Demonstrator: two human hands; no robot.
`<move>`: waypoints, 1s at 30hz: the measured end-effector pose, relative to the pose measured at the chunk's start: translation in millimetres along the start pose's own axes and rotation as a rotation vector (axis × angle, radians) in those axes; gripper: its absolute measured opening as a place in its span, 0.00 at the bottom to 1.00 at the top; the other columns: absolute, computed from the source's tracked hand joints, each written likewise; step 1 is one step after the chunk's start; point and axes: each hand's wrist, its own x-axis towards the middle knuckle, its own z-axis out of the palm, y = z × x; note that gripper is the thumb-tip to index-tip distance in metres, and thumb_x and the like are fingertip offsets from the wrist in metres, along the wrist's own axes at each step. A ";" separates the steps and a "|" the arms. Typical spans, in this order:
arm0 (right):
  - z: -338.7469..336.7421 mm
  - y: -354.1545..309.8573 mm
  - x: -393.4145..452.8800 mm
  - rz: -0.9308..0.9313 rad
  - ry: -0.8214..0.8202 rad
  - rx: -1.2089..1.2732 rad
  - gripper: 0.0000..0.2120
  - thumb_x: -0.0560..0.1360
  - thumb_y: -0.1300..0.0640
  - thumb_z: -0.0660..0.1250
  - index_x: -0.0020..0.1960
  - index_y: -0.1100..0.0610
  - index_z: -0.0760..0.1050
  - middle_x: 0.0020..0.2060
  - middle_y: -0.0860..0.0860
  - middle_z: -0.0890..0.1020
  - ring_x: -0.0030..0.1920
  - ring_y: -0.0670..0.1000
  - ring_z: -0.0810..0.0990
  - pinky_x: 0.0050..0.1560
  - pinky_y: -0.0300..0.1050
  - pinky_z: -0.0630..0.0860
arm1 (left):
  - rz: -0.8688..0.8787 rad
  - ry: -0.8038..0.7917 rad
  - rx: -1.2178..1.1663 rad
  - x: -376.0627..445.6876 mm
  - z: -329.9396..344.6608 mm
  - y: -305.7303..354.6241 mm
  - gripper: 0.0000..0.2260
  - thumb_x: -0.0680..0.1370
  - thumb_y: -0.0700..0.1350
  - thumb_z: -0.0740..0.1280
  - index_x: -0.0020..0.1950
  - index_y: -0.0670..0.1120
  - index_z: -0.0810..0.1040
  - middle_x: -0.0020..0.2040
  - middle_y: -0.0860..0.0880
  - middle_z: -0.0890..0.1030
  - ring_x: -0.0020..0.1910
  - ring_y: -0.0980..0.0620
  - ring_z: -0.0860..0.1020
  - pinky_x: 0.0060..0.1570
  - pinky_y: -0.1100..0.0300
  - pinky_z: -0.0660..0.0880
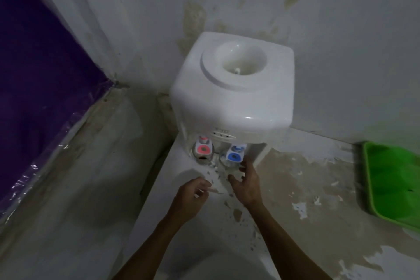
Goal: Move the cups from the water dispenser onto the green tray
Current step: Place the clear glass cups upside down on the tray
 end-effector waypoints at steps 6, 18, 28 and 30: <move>6.5 -6.6 19.7 -0.023 0.000 0.027 0.34 0.67 0.53 0.79 0.69 0.52 0.69 0.62 0.52 0.81 0.58 0.53 0.81 0.58 0.50 0.79 | -0.008 -0.045 -0.026 14.7 -7.7 -9.3 0.11 0.76 0.44 0.69 0.49 0.61 0.79 0.47 0.57 0.83 0.47 0.62 0.81 0.44 0.71 0.76; 13.9 -9.3 15.9 -0.010 -0.002 0.039 0.36 0.67 0.47 0.79 0.69 0.49 0.66 0.61 0.50 0.81 0.58 0.51 0.80 0.57 0.47 0.78 | -0.002 -0.099 -0.016 27.5 -6.8 -0.6 0.07 0.77 0.40 0.69 0.51 0.51 0.81 0.46 0.54 0.83 0.47 0.64 0.80 0.44 0.74 0.74; -6.1 10.3 -15.4 -0.058 -0.053 -0.033 0.35 0.57 0.43 0.80 0.59 0.51 0.71 0.52 0.51 0.77 0.50 0.50 0.78 0.46 0.40 0.80 | 0.013 -0.084 -0.141 11.7 14.0 14.1 0.11 0.77 0.57 0.66 0.59 0.64 0.75 0.58 0.62 0.79 0.56 0.62 0.78 0.52 0.65 0.76; -15.1 16.2 -24.0 -0.087 -0.059 -0.064 0.35 0.56 0.43 0.79 0.59 0.51 0.71 0.52 0.50 0.75 0.50 0.47 0.76 0.46 0.33 0.77 | 0.020 -0.107 -0.159 8.9 24.2 25.0 0.17 0.76 0.60 0.66 0.64 0.68 0.72 0.63 0.61 0.76 0.60 0.62 0.76 0.55 0.62 0.77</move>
